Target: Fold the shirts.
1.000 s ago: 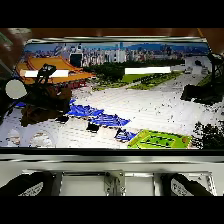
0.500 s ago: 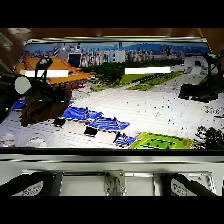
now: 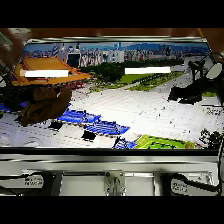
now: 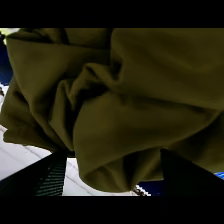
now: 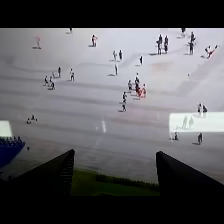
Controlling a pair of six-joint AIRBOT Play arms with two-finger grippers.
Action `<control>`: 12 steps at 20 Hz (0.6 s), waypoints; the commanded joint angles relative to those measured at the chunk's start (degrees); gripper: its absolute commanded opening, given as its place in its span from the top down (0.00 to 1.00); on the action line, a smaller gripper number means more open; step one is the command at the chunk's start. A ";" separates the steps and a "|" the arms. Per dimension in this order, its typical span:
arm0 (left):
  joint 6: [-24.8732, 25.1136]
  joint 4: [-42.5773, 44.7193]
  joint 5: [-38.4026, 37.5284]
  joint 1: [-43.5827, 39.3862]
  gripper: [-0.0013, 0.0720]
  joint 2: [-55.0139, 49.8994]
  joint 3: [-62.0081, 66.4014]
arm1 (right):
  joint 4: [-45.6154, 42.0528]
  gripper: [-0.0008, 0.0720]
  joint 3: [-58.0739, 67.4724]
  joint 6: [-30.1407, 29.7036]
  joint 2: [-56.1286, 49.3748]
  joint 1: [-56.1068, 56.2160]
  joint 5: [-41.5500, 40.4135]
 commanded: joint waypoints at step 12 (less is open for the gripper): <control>8.31 -4.04 2.97 -6.14 0.93 -2.60 4.68 | 9.64 0.11 0.04 -0.11 -1.70 0.07 5.16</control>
